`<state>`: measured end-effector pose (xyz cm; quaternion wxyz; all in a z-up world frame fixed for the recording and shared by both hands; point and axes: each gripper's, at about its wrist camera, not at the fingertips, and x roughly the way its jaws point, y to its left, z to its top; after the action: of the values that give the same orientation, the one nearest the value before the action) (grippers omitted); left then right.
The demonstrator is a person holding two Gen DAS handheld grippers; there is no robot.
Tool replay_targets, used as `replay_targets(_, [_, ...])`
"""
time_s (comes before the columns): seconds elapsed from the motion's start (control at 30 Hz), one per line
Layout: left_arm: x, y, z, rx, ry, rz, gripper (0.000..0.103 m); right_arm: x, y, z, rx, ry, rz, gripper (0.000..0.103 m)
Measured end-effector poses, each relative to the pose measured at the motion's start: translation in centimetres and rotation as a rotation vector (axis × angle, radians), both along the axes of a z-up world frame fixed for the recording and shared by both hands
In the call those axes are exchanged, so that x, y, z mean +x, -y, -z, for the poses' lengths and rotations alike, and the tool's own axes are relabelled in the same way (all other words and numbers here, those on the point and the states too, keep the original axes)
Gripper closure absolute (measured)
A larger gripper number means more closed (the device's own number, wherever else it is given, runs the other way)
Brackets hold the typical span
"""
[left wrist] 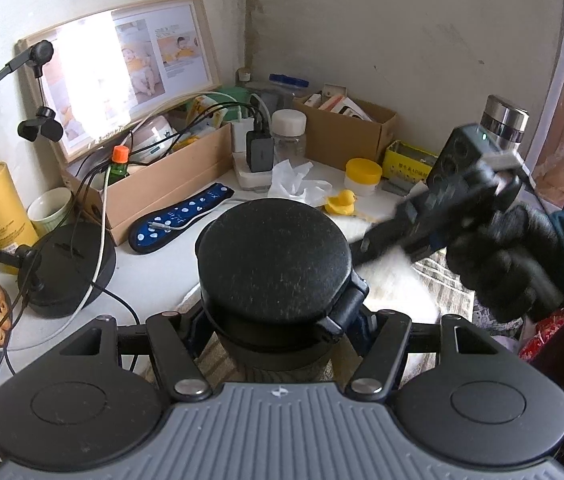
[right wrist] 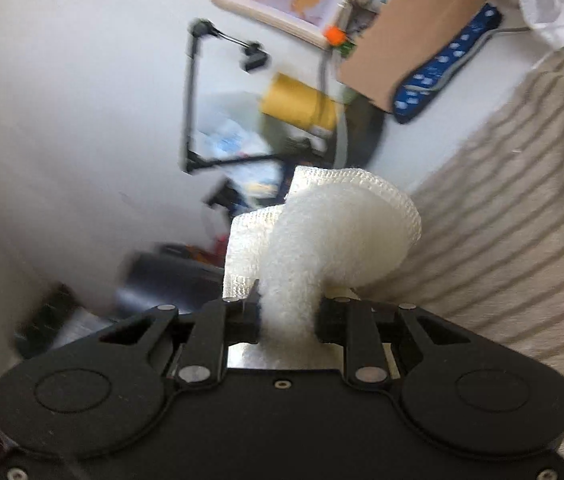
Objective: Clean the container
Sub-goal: 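Rub the cloth across the bottle lid with the right gripper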
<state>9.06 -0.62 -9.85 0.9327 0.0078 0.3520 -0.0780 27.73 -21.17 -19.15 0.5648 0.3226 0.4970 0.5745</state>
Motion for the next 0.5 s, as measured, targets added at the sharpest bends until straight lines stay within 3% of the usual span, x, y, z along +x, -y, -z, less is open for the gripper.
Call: replay_targets(0.5, [-0.1,0.6,-0.1,0.027,-0.004,0.017,0.039,-0.9,-0.6,-6.6,0.205,0.056,-0.082,0.083])
